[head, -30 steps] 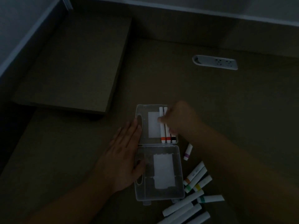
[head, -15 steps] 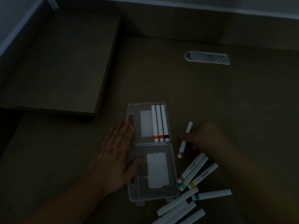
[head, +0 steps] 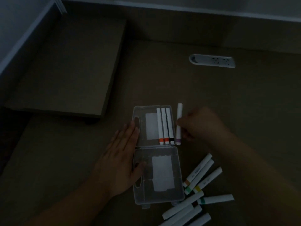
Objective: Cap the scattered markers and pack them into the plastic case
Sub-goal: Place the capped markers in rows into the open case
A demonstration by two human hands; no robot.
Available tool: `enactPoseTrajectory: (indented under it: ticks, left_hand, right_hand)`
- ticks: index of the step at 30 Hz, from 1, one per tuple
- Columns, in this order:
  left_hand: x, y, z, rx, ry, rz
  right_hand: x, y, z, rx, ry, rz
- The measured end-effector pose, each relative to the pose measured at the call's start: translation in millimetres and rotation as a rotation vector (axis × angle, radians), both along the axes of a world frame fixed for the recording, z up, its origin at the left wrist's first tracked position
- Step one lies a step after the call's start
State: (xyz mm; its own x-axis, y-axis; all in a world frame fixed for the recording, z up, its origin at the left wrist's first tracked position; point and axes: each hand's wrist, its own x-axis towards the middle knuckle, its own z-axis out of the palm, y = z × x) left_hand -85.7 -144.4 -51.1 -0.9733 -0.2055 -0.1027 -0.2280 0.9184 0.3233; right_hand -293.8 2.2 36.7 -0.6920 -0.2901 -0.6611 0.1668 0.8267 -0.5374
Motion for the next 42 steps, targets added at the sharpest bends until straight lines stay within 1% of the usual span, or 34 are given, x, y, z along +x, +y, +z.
enactPoseTrajectory:
  ticks: [3,6,14,17,24,35,37,39,40,42]
  left_hand:
    - [-1,0,2,0.003,0.017,0.000]
    - [-1,1,1,0.020,0.023,0.000]
    - [-1,2,-1,0.022,0.009,0.000]
    - [-2,2,-1,0.035,0.013,0.001]
    - [-1,2,0,0.026,0.021,-0.001]
    - [-2,2,2,0.010,0.014,-0.005]
    - [-2,2,3,0.003,0.019,-0.002]
    - [-3,3,3,0.020,0.012,-0.005]
    - [-3,3,3,0.023,0.012,-0.005]
    - [-2,3,2,0.013,0.018,-0.010]
  right_hand:
    - [4,-28,-4,-0.046,-0.002,0.057]
    - [12,-50,-16,-0.028,0.003,0.107]
    - [20,-63,-29,0.030,0.221,0.198]
    - [20,-64,-31,0.039,0.254,0.211]
    - [16,-66,-31,0.117,0.221,0.291]
    - [14,-69,-33,0.119,0.204,0.354]
    - [13,-68,-31,0.098,0.162,0.340]
    - [7,-55,-19,0.060,0.088,0.259]
    - [1,-44,-10,0.053,0.076,0.220]
    - [-9,-13,8,0.101,0.124,0.198]
